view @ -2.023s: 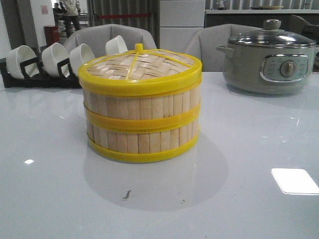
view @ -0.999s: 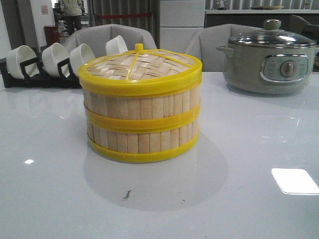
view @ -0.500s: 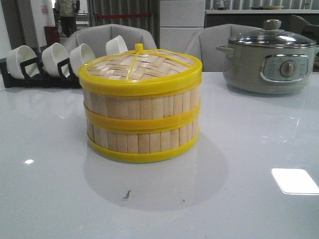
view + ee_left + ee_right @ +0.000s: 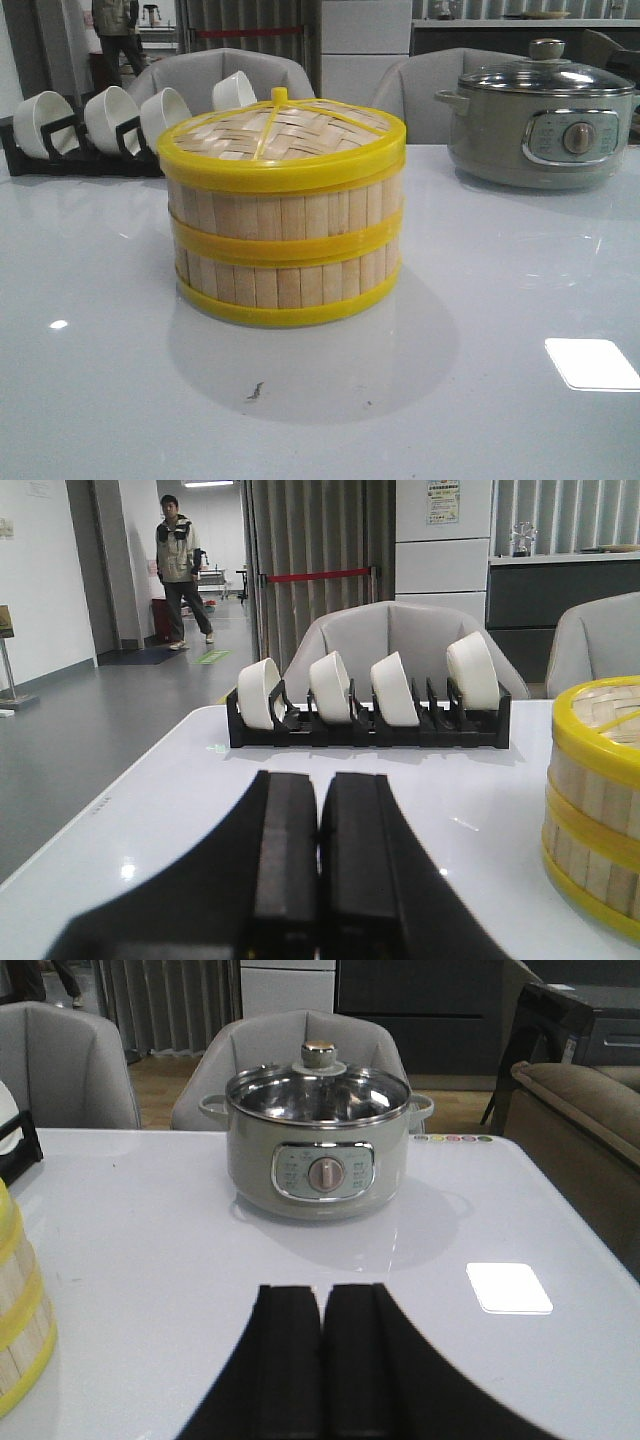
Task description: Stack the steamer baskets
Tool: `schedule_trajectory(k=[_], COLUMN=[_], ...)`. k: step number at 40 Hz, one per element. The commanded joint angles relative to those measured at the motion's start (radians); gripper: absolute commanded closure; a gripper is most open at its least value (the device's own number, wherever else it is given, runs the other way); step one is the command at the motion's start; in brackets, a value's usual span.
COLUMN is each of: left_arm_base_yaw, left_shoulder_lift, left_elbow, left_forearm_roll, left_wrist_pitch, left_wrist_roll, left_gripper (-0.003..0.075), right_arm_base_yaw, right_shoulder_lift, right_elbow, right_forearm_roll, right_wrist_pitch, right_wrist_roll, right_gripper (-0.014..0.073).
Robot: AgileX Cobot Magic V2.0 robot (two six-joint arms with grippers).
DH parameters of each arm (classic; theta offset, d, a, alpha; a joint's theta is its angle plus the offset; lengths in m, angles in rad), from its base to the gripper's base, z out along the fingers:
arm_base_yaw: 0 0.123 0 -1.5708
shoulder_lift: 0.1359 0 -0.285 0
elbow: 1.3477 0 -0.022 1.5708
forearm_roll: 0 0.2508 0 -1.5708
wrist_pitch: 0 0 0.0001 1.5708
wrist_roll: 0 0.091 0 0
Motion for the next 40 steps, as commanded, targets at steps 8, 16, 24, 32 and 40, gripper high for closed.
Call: schedule_trajectory(k=[8, 16, 24, 32, 40], left_arm_base_yaw=[0.001, 0.001, 0.001, 0.001, 0.001], left_shoulder_lift=[-0.014, -0.014, -0.014, -0.014, -0.012], left_elbow=[0.002, 0.002, 0.002, 0.002, 0.002], left_forearm_roll=[-0.011, -0.011, -0.011, -0.011, -0.011], left_wrist_pitch=[-0.091, -0.091, -0.091, -0.091, -0.091], left_wrist_roll=[0.001, 0.001, 0.001, 0.001, 0.001], left_gripper=[0.0636, 0.0636, 0.0636, 0.0636, 0.0636], right_arm_base_yaw=[0.011, 0.062, 0.087, 0.107, 0.134], right_shoulder_lift=[-0.119, -0.265, -0.372, -0.418, -0.416], right_elbow=[0.119, 0.29, 0.361, 0.361, 0.361], right_forearm_roll=[0.026, 0.082, 0.118, 0.118, 0.118], right_wrist_pitch=[-0.043, -0.075, -0.065, -0.049, -0.049], right_wrist_roll=[0.0, 0.0, 0.0, 0.0, 0.0], right_gripper=[0.0567, 0.0567, 0.0567, 0.0567, 0.0567])
